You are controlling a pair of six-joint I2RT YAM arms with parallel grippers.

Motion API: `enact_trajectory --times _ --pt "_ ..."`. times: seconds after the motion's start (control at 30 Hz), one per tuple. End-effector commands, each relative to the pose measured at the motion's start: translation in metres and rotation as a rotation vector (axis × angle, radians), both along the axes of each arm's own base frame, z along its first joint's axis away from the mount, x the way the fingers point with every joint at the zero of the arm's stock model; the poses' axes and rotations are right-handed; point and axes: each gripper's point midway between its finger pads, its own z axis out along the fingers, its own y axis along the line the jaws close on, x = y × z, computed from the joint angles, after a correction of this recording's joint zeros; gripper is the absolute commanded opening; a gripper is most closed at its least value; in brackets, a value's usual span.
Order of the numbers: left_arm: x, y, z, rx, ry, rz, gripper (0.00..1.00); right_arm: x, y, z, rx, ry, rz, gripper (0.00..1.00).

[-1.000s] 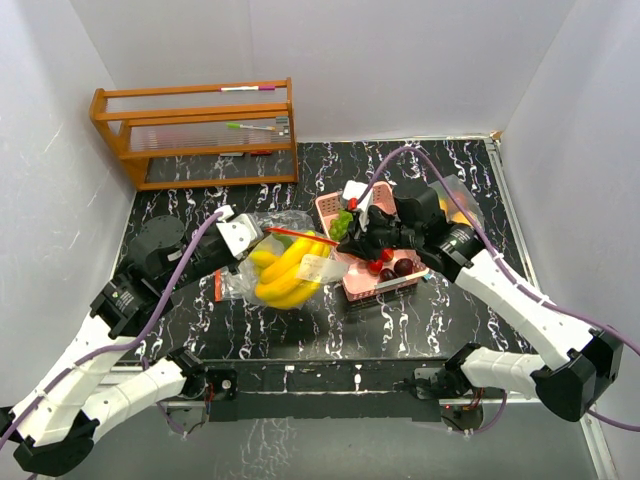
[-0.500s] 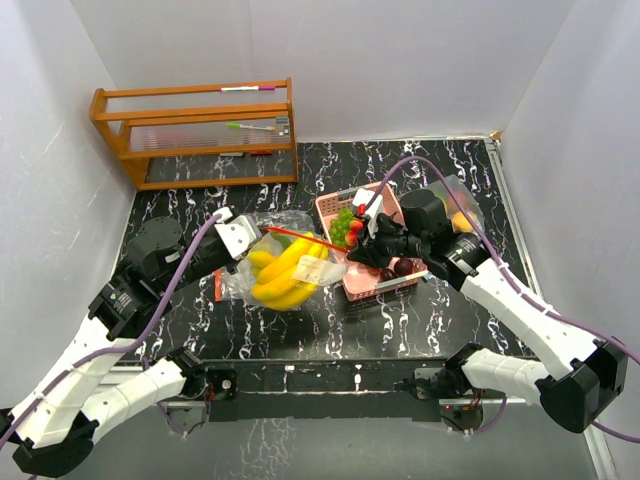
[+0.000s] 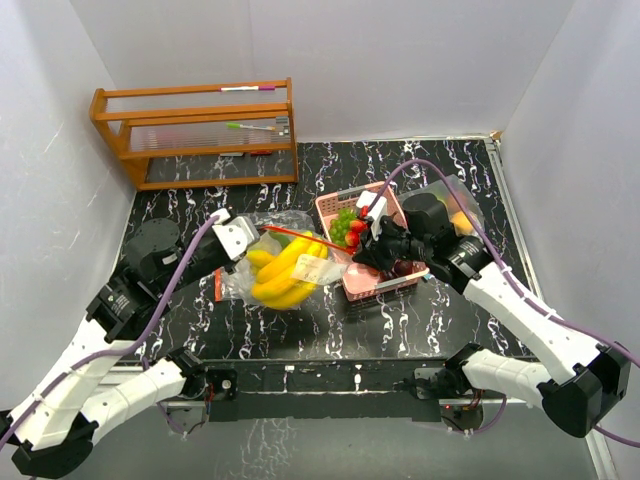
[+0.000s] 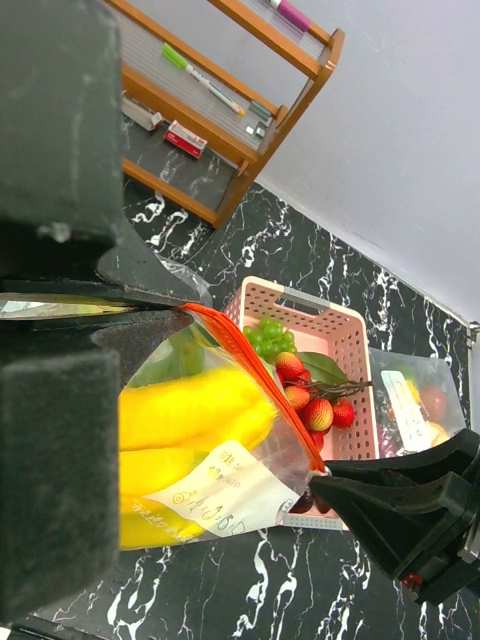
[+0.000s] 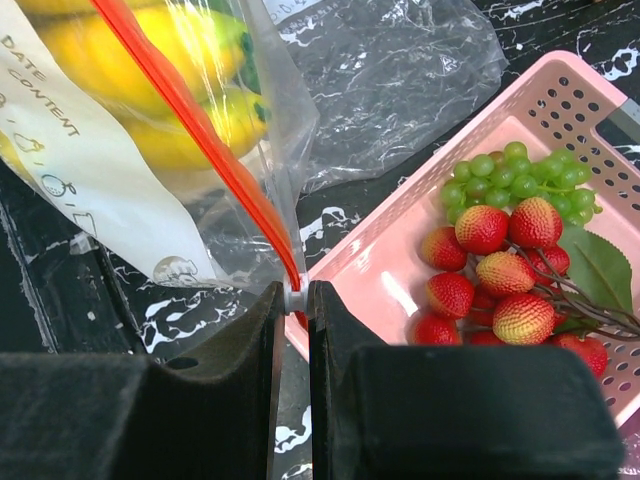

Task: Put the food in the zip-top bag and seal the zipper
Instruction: Zip the zipper food storage bag at the center of the board.

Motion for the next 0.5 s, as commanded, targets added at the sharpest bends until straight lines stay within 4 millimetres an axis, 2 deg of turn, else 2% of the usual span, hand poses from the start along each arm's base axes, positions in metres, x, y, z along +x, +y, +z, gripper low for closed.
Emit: enact_trajectory --times 0.0,0.13,0.23,0.27,0.3,0.33,0.47 --pt "-0.004 0.016 0.056 -0.096 -0.156 0.050 0.00 0.006 -0.015 -0.014 -0.053 0.025 -0.081 0.08" --pt "-0.005 0.016 0.055 -0.097 -0.157 0.046 0.00 0.007 -0.014 -0.011 -0.051 0.026 -0.083 0.09" --pt "-0.005 0.014 0.054 -0.100 -0.153 0.038 0.00 0.009 -0.010 0.001 -0.030 0.011 -0.071 0.14" --pt "-0.006 0.013 0.053 -0.101 -0.150 0.032 0.00 0.011 -0.008 0.009 -0.018 -0.002 -0.075 0.22" --pt "-0.006 0.012 0.052 -0.102 -0.147 0.026 0.00 0.014 -0.007 0.018 0.000 -0.017 -0.088 0.40" --pt "-0.006 0.011 0.051 -0.105 -0.146 0.020 0.00 0.017 -0.006 0.028 0.022 -0.035 -0.097 0.52" --pt "-0.010 0.004 0.049 -0.121 -0.139 -0.017 0.00 0.023 0.005 0.065 0.117 -0.121 -0.074 0.81"
